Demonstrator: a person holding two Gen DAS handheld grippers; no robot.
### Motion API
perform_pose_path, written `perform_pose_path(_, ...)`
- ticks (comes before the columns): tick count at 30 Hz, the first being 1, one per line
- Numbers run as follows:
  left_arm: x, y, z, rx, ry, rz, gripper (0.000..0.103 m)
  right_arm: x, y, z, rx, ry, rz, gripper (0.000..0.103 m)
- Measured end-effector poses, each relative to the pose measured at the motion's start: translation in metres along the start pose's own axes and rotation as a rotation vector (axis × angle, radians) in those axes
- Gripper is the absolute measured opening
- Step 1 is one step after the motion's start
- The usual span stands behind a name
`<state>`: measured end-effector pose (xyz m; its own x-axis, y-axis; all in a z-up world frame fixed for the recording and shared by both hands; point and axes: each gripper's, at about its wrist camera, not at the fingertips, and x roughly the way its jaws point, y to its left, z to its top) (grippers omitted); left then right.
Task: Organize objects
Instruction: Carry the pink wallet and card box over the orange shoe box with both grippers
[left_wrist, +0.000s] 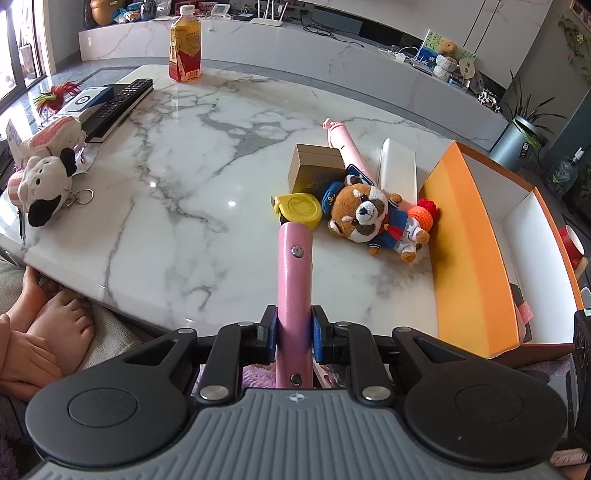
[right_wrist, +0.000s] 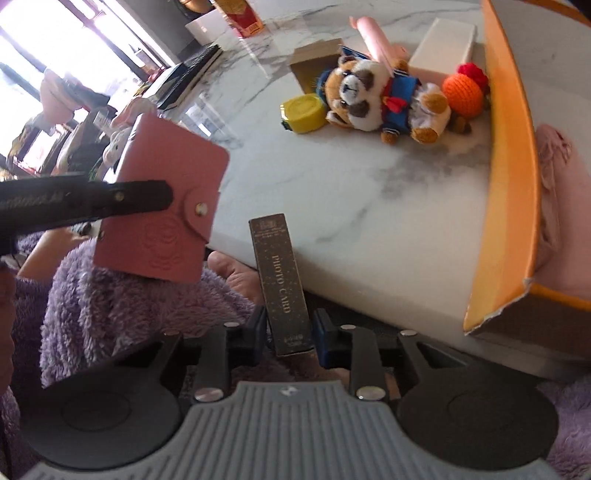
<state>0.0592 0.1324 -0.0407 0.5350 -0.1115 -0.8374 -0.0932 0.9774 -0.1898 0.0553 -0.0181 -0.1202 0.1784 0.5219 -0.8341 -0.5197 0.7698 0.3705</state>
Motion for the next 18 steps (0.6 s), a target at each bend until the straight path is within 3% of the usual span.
perform_pose_path(7,0.003,0.008,0.001,-0.023,0.005,-0.007,0.021,0.02,0.031,0.014,-0.21,0.027,-0.054,0.032)
perform_pose_path(14,0.01,0.019,0.002,-0.062,0.02,-0.036,0.021,0.041,0.042,0.033,-0.262,0.015,-0.088,0.032)
perform_pose_path(18,0.009,0.022,0.004,-0.08,0.017,-0.049,0.021,0.038,0.043,0.034,-0.264,-0.002,-0.116,0.024)
